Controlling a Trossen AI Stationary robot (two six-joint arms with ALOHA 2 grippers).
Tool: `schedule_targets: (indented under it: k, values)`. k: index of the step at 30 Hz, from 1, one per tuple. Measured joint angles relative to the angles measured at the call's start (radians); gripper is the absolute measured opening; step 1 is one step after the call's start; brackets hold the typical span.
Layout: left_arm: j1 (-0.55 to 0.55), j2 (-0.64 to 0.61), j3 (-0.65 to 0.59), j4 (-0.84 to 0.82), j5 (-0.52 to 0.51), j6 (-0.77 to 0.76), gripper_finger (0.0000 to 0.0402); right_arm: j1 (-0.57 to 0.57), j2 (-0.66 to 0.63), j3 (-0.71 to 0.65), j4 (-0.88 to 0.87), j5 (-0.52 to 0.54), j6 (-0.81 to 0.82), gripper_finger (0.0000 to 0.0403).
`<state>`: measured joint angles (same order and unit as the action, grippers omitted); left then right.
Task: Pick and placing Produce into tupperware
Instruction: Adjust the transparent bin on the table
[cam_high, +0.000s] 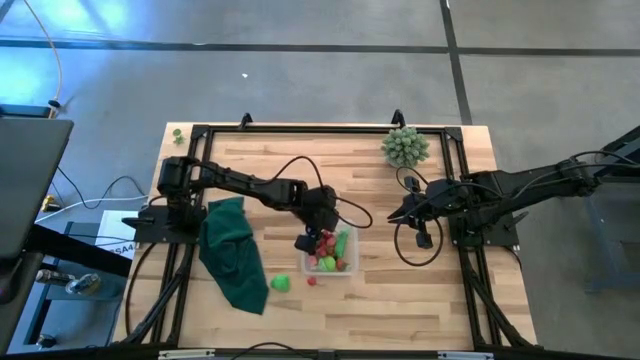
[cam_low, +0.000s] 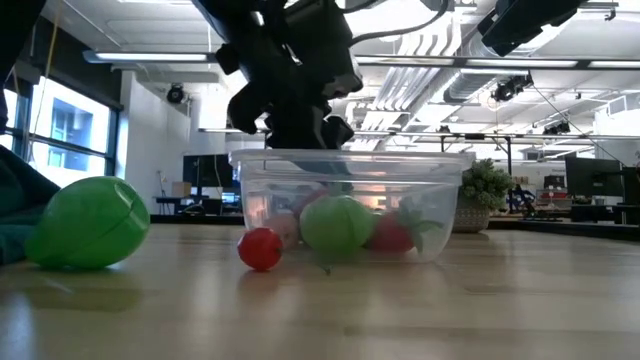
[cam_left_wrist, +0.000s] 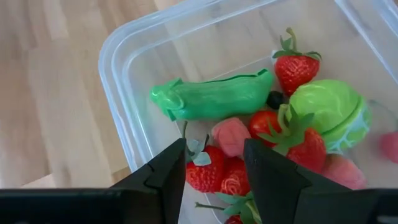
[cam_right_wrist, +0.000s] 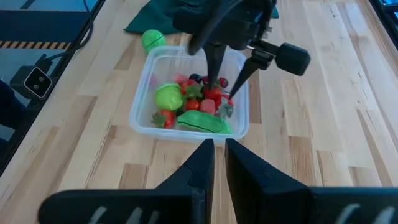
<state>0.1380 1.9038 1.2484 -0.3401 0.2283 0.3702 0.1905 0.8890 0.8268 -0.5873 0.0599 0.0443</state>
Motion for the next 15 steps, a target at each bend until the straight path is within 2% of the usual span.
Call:
schedule_targets:
  k: [6,15]
  values:
    - [0.001,0.000,0.001,0.000,-0.026,0.002,0.0150,0.000,0.000,0.000,0.000,0.000,0.000,0.0030]
    - [0.000,-0.004,0.004,-0.002,-0.013,-0.001,0.0150,0.000,0.000,0.000,0.000,0.000,0.000,0.0030]
